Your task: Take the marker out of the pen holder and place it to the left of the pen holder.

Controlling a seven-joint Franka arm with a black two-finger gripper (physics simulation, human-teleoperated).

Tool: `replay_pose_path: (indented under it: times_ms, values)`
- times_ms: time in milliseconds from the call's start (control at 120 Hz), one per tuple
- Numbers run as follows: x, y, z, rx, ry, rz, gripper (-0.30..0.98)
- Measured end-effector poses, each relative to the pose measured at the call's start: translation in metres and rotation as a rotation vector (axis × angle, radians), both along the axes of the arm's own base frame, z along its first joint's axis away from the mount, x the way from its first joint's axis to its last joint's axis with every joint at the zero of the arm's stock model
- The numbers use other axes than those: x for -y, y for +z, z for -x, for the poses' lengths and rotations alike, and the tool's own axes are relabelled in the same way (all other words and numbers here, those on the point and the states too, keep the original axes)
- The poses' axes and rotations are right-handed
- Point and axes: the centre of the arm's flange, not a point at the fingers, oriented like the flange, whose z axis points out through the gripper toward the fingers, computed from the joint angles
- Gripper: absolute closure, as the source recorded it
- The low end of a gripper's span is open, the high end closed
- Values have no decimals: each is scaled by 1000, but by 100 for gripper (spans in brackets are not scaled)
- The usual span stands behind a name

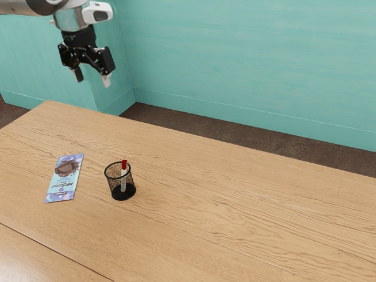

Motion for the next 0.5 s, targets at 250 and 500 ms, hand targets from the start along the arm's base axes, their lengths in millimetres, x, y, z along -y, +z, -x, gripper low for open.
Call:
replay_pose_path:
  times_ms: [250, 500]
  values:
    - [-55, 0, 7, -8, 63, -2, 0]
    - [52, -139, -117, -58, -138, -130, 0]
